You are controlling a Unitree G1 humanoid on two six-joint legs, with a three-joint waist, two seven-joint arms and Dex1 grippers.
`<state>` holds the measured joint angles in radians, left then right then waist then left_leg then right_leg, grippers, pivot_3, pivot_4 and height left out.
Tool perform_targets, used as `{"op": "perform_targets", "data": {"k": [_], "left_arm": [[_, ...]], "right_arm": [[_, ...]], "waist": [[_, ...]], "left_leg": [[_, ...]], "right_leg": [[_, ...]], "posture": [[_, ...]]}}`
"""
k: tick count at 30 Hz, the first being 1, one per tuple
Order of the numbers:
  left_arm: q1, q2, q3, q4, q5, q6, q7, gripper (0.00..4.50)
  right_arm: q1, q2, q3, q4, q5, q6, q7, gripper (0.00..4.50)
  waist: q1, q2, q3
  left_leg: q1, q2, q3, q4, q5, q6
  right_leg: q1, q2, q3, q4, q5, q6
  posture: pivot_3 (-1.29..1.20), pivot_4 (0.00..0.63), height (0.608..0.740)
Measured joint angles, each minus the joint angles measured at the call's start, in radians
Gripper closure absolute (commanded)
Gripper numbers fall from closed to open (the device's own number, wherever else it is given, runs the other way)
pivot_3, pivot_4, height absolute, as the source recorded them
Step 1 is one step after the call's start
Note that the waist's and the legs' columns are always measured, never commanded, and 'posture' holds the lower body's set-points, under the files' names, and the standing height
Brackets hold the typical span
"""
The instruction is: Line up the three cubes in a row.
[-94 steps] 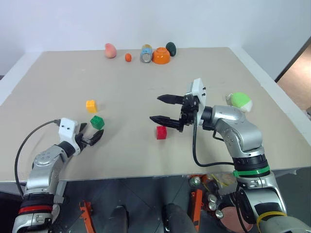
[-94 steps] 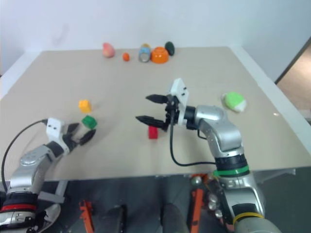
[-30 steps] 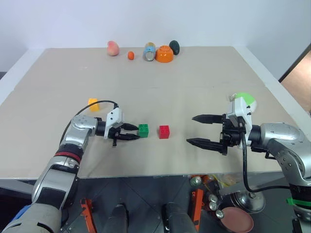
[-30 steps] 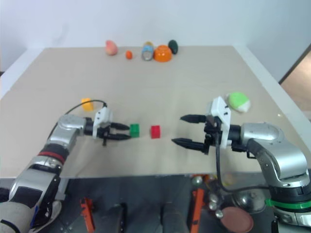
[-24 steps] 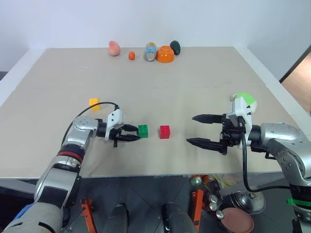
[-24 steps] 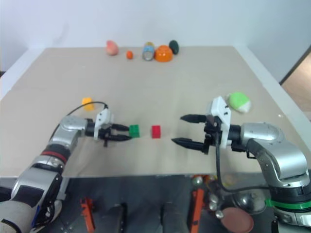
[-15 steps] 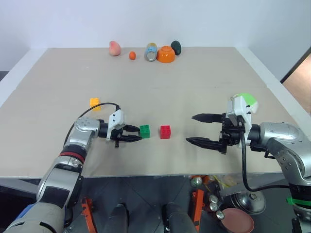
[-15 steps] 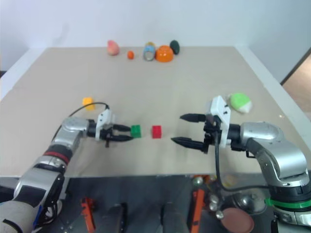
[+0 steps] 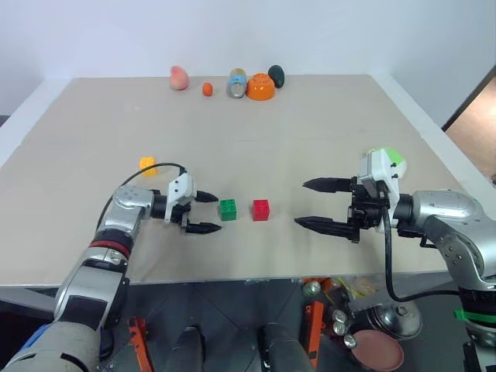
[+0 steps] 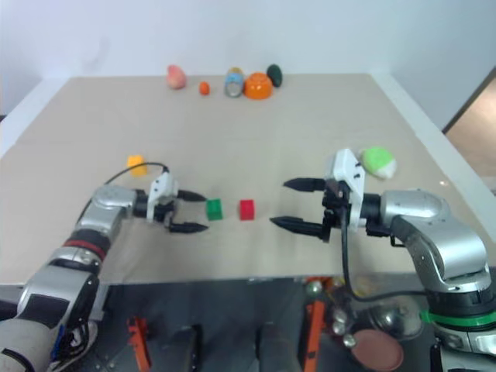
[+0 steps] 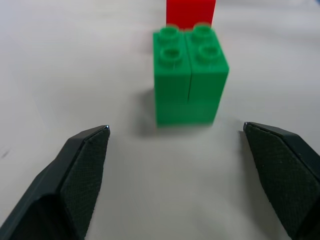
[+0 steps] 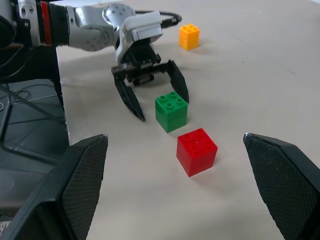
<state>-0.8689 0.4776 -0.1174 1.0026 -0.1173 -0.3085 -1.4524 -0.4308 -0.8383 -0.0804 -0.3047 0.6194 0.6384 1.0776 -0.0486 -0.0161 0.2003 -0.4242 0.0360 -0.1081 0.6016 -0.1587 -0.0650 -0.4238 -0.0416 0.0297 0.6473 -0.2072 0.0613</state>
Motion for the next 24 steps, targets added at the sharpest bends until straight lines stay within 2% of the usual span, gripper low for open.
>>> {"op": "perform_targets", "data": {"k": [3, 8, 11, 14, 18, 24], "left_arm": [[0.031, 0.092, 0.021, -0.083, -0.021, 0.039, -0.051, 0.02], [0.197, 0.231, 0.122, -0.409, -0.15, 0.317, -0.075, 0.02], [0.358, 0.228, 0.25, -0.658, -0.235, 0.487, 0.121, 0.02], [0.456, 0.195, 0.314, -0.808, -0.253, 0.598, 0.323, 0.02], [0.54, 0.091, 0.391, -0.919, -0.211, 0.709, 0.674, 0.02], [0.571, -0.013, 0.438, -1.049, -0.172, 0.872, 1.026, 0.02]], "right_arm": [[-0.031, 0.0, 0.012, 0.025, -0.004, -0.01, 0.021, 0.0], [-0.116, 0.018, 0.043, 0.079, -0.031, -0.034, 0.026, 0.0], [-0.217, 0.14, 0.102, 0.134, -0.118, -0.059, -0.088, 0.0], [-0.25, 0.214, 0.165, 0.161, -0.186, -0.061, -0.168, 0.0], [-0.287, 0.33, 0.238, 0.219, -0.27, -0.073, -0.257, 0.0], [-0.323, 0.39, 0.259, 0.276, -0.314, -0.087, -0.291, 0.0]], "waist": [[0.0, 0.0, 0.0], [0.0, 0.0, 0.0], [-0.005, 0.0, 0.0], [0.002, 0.0, 0.0], [0.003, 0.0, 0.0], [0.004, 0.0, 0.0]], "left_leg": [[0.0, 0.001, 0.0, -0.001, 0.0, 0.0], [0.001, 0.003, 0.0, -0.001, 0.0, 0.0], [0.002, 0.004, 0.001, -0.001, 0.0, 0.0], [0.002, 0.007, 0.001, -0.001, 0.0, -0.001], [0.002, 0.007, 0.001, -0.001, 0.001, -0.001], [0.002, 0.007, 0.001, -0.001, 0.001, -0.002]], "right_leg": [[0.0, 0.001, 0.0, 0.001, 0.0, 0.0], [-0.001, 0.001, 0.0, 0.001, -0.001, -0.001], [-0.001, 0.002, 0.0, 0.002, -0.002, -0.005], [-0.001, 0.005, 0.0, 0.002, -0.001, -0.006], [-0.001, 0.005, 0.0, 0.002, 0.001, -0.004], [-0.001, 0.006, 0.0, 0.002, 0.003, -0.002]], "posture": [[0.0, 0.15, 0.738], [0.0, 0.15, 0.738], [0.0, 0.15, 0.738], [0.0, 0.15, 0.738], [0.0, 0.15, 0.738], [0.0, 0.15, 0.738]]}}
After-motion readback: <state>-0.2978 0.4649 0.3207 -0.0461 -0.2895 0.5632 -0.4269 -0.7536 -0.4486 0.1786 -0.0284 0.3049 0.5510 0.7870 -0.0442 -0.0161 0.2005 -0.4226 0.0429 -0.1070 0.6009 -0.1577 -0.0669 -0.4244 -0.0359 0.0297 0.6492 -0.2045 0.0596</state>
